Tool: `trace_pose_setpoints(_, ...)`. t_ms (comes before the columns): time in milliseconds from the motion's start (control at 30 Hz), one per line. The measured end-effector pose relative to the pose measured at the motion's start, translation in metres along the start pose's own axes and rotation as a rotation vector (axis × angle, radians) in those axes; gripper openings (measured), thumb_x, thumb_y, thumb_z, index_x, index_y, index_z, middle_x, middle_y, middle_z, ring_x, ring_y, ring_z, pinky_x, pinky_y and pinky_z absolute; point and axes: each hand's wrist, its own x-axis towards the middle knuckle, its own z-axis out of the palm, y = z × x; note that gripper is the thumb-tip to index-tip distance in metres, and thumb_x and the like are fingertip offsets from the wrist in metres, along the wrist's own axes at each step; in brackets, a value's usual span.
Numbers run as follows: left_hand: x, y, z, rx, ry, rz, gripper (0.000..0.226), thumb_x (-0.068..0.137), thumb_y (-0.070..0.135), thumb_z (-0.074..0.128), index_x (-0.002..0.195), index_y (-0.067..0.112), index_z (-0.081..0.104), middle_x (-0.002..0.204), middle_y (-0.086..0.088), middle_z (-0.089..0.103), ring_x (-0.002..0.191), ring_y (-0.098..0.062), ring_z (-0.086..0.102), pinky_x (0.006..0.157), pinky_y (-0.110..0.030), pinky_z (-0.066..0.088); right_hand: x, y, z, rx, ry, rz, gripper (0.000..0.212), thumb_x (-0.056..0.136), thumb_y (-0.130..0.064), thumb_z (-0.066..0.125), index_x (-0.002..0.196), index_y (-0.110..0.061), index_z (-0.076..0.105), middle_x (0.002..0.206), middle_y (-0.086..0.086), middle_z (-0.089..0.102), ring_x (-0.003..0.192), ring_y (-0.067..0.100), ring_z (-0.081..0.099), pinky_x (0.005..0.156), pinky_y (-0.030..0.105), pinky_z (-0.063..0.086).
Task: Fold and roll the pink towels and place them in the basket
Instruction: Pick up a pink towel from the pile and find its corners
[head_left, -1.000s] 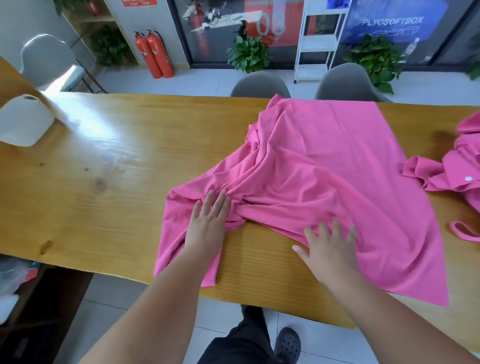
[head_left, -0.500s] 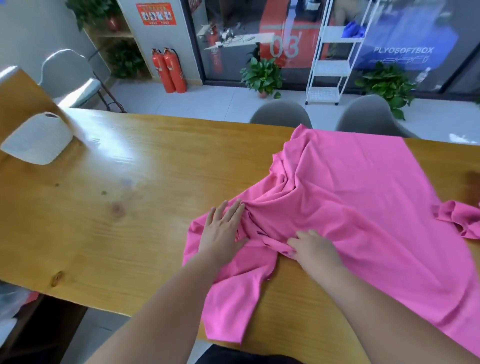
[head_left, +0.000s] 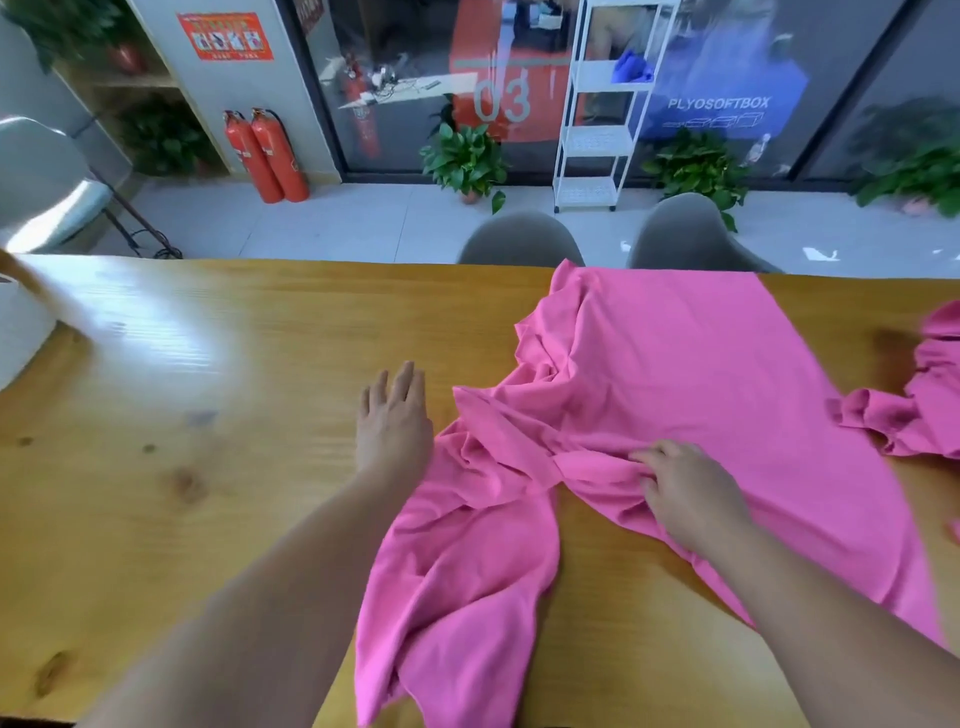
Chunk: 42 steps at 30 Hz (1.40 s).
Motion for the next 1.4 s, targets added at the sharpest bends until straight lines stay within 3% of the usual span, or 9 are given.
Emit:
trace_pose_setpoints(167, -0.092, 0.027, 0.056, -0.022, 0.088, 0.689, 0.072, 0.092, 0.042, 0.066, 0.159, 0.027, 0.044, 0.174, -0.007, 0.024, 0.158, -0.037, 0.025, 0.126, -0.061, 0.024, 0.000, -0.041, 0.027, -0.060, 0.067, -0.181, 0.068, 0.084, -0.047, 0.079, 0.147, -0.039, 0.055, 0.139, -0.006, 0.058, 0.124, 0.024, 0.056, 0.098, 0.044, 0.055)
trace_pose_setpoints(300, -0.098, -0.025, 0.083, 0.134, -0.062, 0.686, 0.075, 0.102, 0.065, 0.046, 0.167, 0.039, 0.020, 0.177, -0.001, 0.009, 0.161, -0.037, 0.013, 0.124, -0.066, 0.024, 0.000, -0.053, 0.030, -0.119, 0.064, -0.140, 0.031, 0.091, -0.033, 0.069, 0.121, -0.040, 0.073, 0.102, -0.007, 0.066, 0.100, 0.023, 0.064, 0.077, 0.041, 0.056)
trace_pose_setpoints(400, -0.069, -0.066, 0.074, 0.279, -0.088, 0.724, 0.078, 0.101, 0.064, 0.042, 0.168, 0.030, 0.020, 0.176, 0.000, 0.013, 0.161, -0.039, 0.015, 0.127, -0.063, 0.019, -0.003, -0.050, 0.021, -0.140, 0.030, -0.126, 0.035, 0.098, -0.030, 0.060, 0.129, -0.042, 0.068, 0.108, -0.010, 0.065, 0.107, 0.018, 0.064, 0.080, 0.034, 0.050)
trace_pose_setpoints(567, -0.023, -0.124, 0.033, 0.489, -0.069, 0.461, 0.065, 0.104, 0.025, 0.053, 0.164, 0.017, 0.028, 0.176, -0.002, 0.012, 0.161, -0.040, 0.003, 0.122, -0.055, -0.022, -0.003, -0.048, 0.017, -0.131, 0.022, -0.040, 0.033, 0.097, -0.030, 0.062, 0.128, -0.040, 0.067, 0.109, -0.013, 0.063, 0.104, 0.015, 0.063, 0.077, 0.032, 0.052)
trace_pose_setpoints(700, -0.037, -0.096, 0.011, 0.303, 0.001, 0.280, 0.070, 0.093, 0.007, 0.059, 0.161, 0.014, 0.041, 0.171, -0.013, 0.029, 0.155, -0.044, 0.029, 0.126, -0.062, 0.021, 0.002, -0.068, 0.029, -0.127, 0.102, -0.108, 0.059, 0.084, -0.028, 0.077, 0.141, -0.031, 0.061, 0.126, -0.006, 0.062, 0.117, 0.025, 0.059, 0.088, 0.043, 0.055)
trace_pose_setpoints(800, -0.076, -0.040, 0.024, 0.060, -0.082, 0.316, 0.064, 0.095, 0.047, 0.056, 0.154, 0.025, 0.043, 0.155, -0.006, 0.046, 0.138, -0.033, 0.048, 0.115, -0.053, 0.040, 0.006, -0.089, 0.039, -0.119, 0.207, -0.225, 0.044, 0.080, -0.034, 0.084, 0.122, -0.031, 0.073, 0.106, -0.005, 0.066, 0.097, 0.026, 0.063, 0.074, 0.043, 0.056)
trace_pose_setpoints(900, -0.100, -0.008, 0.043, 0.048, -0.175, 0.200, 0.079, 0.086, 0.074, 0.057, 0.150, 0.030, 0.044, 0.148, -0.002, 0.050, 0.132, -0.030, 0.050, 0.110, -0.056, 0.043, 0.009, -0.096, 0.044, -0.101, 0.269, -0.218, 0.009, 0.091, -0.039, 0.076, 0.094, -0.030, 0.076, 0.085, -0.008, 0.063, 0.080, 0.023, 0.062, 0.060, 0.040, 0.054)
trace_pose_setpoints(1133, -0.069, -0.033, 0.042, 0.078, -0.092, 0.251, 0.038, 0.077, 0.017, 0.082, 0.113, 0.022, 0.071, 0.113, -0.005, 0.067, 0.088, -0.033, 0.069, 0.068, -0.046, 0.056, 0.012, -0.074, 0.025, -0.058, 0.176, -0.075, 0.024, 0.108, -0.042, 0.049, 0.099, -0.031, 0.069, 0.092, -0.007, 0.066, 0.087, 0.022, 0.064, 0.065, 0.038, 0.050)
trace_pose_setpoints(1400, 0.003, -0.129, -0.034, 0.248, 0.084, -0.248, 0.023, 0.096, 0.012, 0.047, 0.110, 0.014, 0.065, 0.117, -0.010, 0.059, 0.115, -0.034, 0.055, 0.093, -0.047, 0.047, 0.012, -0.039, 0.010, -0.054, 0.254, 0.149, 0.017, 0.107, -0.032, 0.051, 0.104, -0.024, 0.066, 0.100, -0.002, 0.067, 0.090, 0.028, 0.065, 0.065, 0.035, 0.039)
